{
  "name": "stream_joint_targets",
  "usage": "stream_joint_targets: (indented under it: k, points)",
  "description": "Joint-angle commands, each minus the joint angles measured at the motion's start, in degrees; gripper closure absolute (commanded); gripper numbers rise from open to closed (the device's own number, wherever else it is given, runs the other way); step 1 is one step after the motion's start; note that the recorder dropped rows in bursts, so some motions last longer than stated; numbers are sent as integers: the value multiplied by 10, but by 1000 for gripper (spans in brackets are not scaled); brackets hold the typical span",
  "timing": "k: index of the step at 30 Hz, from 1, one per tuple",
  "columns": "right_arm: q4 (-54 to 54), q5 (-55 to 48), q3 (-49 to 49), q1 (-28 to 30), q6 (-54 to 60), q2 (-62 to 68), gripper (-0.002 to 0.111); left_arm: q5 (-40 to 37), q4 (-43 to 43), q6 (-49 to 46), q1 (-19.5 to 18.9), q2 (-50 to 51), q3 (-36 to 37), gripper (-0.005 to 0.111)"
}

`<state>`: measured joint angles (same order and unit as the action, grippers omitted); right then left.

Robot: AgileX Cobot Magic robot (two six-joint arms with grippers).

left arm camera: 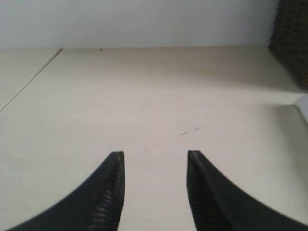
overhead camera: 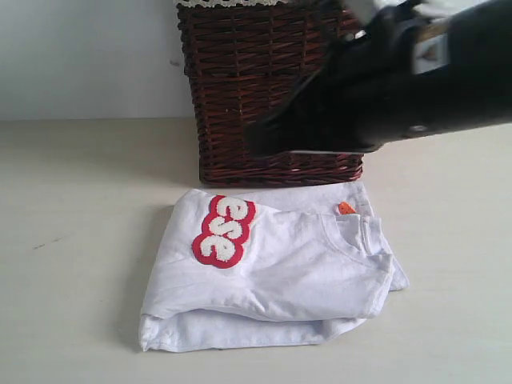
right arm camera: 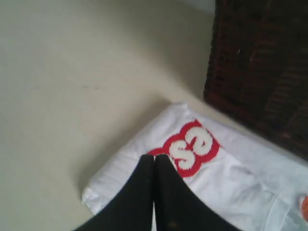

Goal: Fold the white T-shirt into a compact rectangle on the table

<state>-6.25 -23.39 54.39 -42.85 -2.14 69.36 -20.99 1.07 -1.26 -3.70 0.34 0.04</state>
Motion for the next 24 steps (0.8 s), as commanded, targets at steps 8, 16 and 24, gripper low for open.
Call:
stream_joint_targets:
  k: [8,16,24]
  points:
    - [231,-3,-79,2,-175,-374,108,5,-3,0,-1,-3,0,65]
    - [238,51,-94,5,-191,-480,108,5,-3,0,-1,-3,0,65]
    - [230,88,-106,51,-189,-520,108,5,-3,0,-1,-3,0,65]
